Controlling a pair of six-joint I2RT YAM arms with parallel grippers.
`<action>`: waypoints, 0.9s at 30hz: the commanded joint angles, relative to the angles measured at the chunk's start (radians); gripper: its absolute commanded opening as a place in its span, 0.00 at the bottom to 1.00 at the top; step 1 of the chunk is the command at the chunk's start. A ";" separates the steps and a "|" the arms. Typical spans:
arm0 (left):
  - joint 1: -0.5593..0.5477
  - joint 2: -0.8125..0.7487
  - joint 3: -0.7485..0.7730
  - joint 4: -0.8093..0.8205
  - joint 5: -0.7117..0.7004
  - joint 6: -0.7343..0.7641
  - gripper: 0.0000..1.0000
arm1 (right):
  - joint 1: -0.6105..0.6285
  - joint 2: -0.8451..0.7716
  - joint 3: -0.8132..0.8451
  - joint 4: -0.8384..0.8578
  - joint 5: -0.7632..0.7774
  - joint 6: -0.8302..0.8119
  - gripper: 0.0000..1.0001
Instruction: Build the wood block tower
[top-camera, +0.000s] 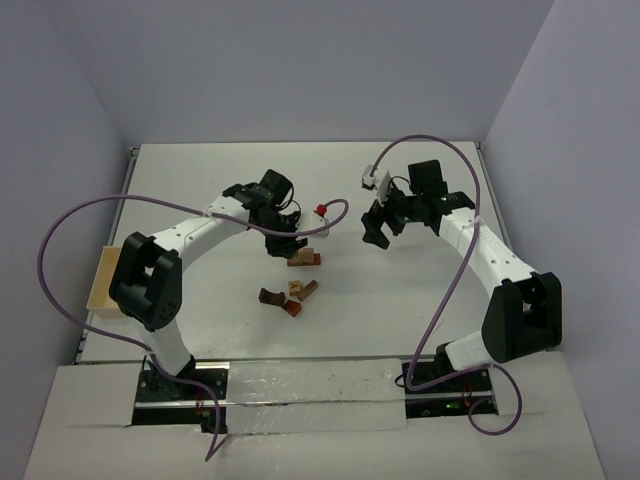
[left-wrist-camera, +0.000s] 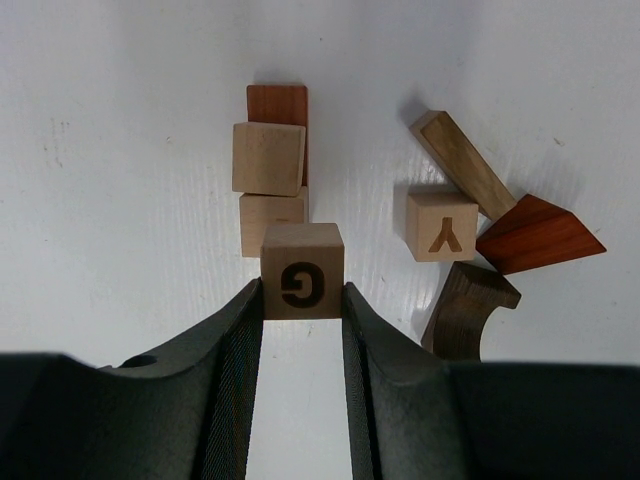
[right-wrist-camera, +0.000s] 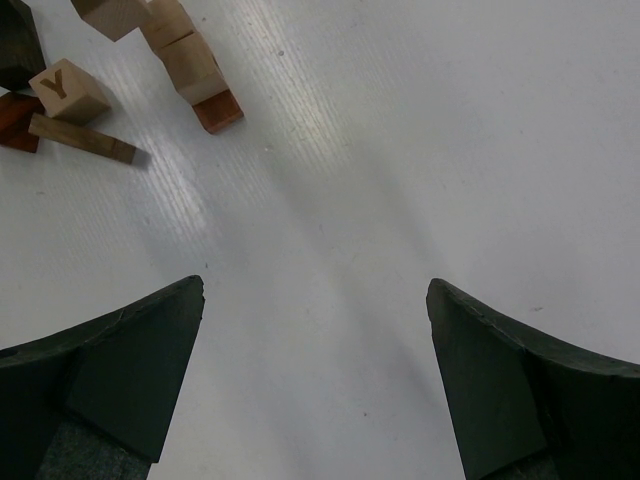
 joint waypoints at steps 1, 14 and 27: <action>0.004 0.016 0.051 0.004 0.006 0.032 0.23 | -0.013 0.007 0.031 0.008 -0.020 -0.006 0.99; 0.004 0.030 0.059 0.015 0.004 0.068 0.26 | -0.013 0.016 0.034 0.005 -0.021 -0.009 0.99; 0.003 0.049 0.086 0.004 0.025 0.095 0.31 | -0.013 0.027 0.042 -0.006 -0.016 -0.012 0.99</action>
